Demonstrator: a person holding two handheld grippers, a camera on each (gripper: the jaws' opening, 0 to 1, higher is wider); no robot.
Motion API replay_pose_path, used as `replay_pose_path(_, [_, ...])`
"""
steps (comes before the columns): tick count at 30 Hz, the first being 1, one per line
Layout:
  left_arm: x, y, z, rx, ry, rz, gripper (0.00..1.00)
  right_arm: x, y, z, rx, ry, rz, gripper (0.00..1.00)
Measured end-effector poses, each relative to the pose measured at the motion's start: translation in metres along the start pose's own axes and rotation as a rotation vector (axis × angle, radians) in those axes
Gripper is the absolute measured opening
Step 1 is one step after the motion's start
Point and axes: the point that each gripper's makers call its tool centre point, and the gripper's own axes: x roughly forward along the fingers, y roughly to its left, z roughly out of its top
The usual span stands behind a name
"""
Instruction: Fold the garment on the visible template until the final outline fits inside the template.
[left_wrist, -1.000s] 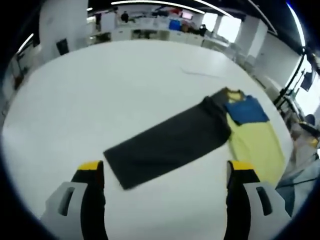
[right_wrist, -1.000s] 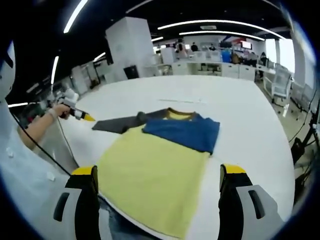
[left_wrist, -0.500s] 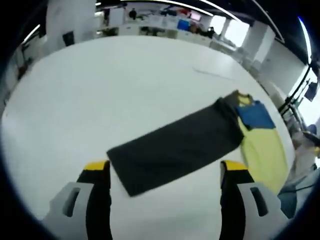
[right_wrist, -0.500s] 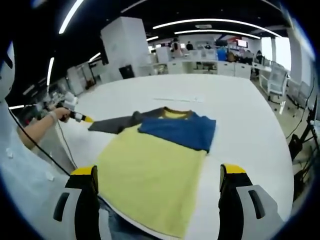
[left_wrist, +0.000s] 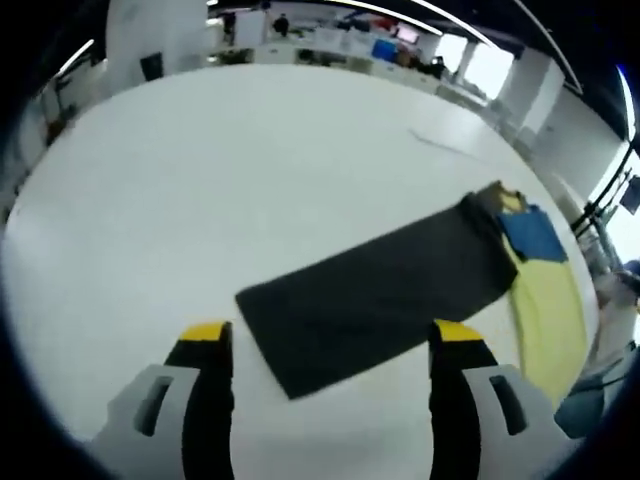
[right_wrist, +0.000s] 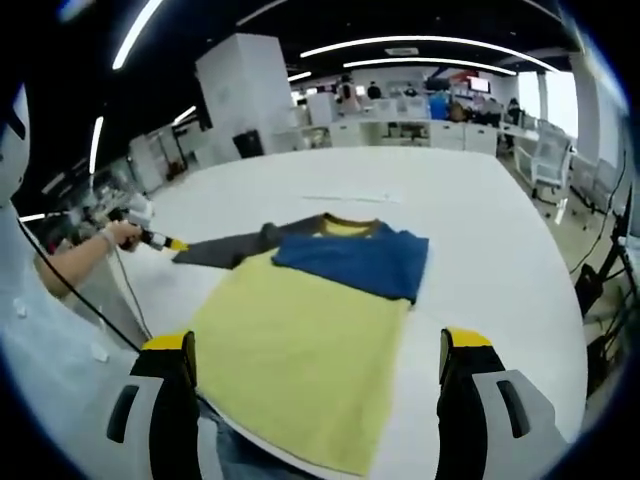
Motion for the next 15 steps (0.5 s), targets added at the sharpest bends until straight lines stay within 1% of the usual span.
replay_pose_path(2, [0.003, 0.001, -0.003, -0.022, 0.003, -0.017, 0.74, 0.001, 0.000, 0.001, -0.005, 0.002, 0.001, 1.00])
replay_pose_path(7, [0.005, 0.006, -0.007, -0.077, 0.004, -0.018, 0.65, 0.004, 0.002, 0.001, -0.012, 0.009, 0.012, 1.00])
replay_pose_path(9, [0.007, 0.010, -0.008, -0.100, 0.000, -0.009, 0.64, 0.005, 0.004, 0.002, -0.017, 0.006, 0.022, 1.00])
replay_pose_path(12, [0.006, 0.015, -0.007, -0.109, -0.009, 0.016, 0.60, 0.006, 0.007, 0.003, -0.019, 0.007, 0.029, 1.00])
replay_pose_path(15, [0.005, 0.017, -0.006, -0.120, -0.016, 0.022, 0.56, 0.006, 0.007, 0.003, -0.021, 0.011, 0.033, 1.00])
